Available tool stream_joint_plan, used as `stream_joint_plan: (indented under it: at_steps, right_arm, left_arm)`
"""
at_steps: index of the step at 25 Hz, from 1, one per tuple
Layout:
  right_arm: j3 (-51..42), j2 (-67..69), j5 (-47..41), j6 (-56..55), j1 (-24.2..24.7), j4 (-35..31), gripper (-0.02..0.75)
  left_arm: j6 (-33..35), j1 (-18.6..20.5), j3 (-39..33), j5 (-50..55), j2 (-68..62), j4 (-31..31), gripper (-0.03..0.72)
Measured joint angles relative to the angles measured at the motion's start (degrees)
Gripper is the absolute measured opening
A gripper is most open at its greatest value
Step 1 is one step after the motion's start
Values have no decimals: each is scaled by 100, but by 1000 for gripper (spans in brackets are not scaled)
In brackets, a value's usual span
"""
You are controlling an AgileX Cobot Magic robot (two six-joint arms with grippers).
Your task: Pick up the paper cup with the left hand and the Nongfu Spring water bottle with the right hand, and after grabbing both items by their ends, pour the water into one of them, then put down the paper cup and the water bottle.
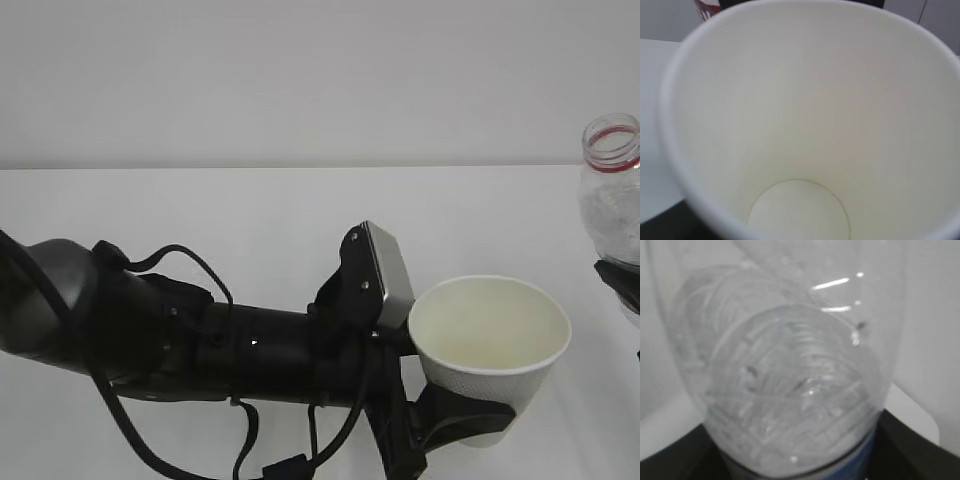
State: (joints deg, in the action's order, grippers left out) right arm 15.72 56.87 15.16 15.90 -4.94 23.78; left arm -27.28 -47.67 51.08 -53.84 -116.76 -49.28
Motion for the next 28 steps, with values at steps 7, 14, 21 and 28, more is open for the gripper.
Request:
stream_joint_plan:
  at_steps: [7, 14, 21, 28]
  right_arm:
    - [0, 0, 0, 535, 0, 4, 494]
    - [0, 0, 0, 1199, 0, 4, 494]
    - [-9, 0, 207, 1917, 0, 4, 494]
    - [-39, 0, 643, 2547, 0, -187, 494]
  left_arm:
    - [-37, 0, 56, 137, -12, -12, 514]
    - [-44, 0, 56, 221, -12, -35, 513]
    - [-49, 0, 56, 256, -12, -35, 513]
    - [-58, 0, 56, 256, -12, -37, 513]
